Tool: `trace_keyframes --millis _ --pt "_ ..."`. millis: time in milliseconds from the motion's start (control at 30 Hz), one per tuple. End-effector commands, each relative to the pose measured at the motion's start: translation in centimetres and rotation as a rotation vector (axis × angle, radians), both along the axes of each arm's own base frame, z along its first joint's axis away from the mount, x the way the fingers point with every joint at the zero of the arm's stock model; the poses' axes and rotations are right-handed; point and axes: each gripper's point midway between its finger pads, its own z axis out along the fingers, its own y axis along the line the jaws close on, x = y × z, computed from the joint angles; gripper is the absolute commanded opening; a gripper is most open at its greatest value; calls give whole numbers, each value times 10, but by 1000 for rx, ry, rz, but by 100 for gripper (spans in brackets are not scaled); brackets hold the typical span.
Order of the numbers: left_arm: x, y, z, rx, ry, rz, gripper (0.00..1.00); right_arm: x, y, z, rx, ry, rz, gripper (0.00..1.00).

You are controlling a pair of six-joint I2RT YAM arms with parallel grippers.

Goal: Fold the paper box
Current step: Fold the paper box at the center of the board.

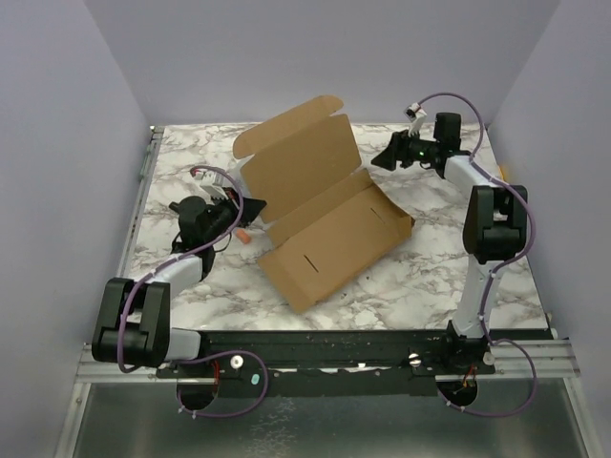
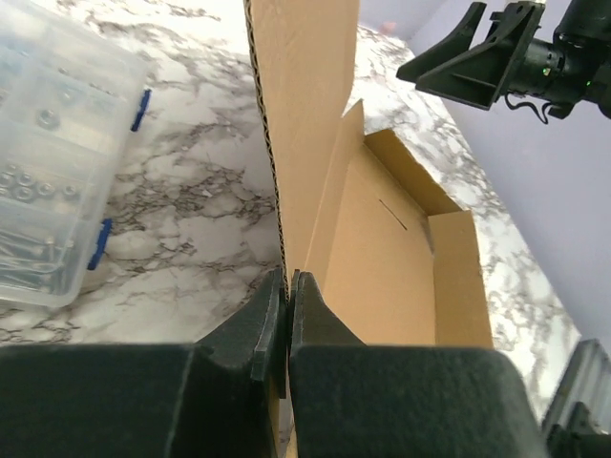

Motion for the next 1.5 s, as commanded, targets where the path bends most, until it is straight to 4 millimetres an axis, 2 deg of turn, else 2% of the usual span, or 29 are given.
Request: trace_keyframes --millis 0,133,400,567,700,800,867,900,967,1100,1300,1467 --pt "-4 3 10 91 -128 34 0 -9 11 -25 14 107 91 76" --pt "-12 -3 12 116 -164 21 0 -14 16 -42 20 122 173 75" --pt "-19 -5 25 117 -213 18 0 -17 30 -57 -15 104 293 75" --pt "-24 -6 27 97 -212 19 0 -21 32 -52 -94 22 292 90" --pt "-26 -6 35 76 -220 18 0 -29 36 -43 -87 24 354 91" --pt "-27 -6 42 58 -230 23 0 -45 42 -19 -82 -34 402 90" --pt "-28 -7 46 47 -233 21 0 -49 42 2 -84 -108 378 94" --pt "-28 -8 48 42 -235 16 0 -49 41 12 -89 -142 360 99" --pt "-30 -10 53 30 -241 4 0 -44 41 20 -94 -157 354 100" --pt "-32 -11 59 13 -249 -5 0 -43 43 8 -82 -70 398 96" --pt "-35 -10 63 9 -260 3 0 -50 48 14 -64 -58 400 93" --pt "-35 -10 64 9 -262 1 0 -36 41 6 -123 -50 326 94"
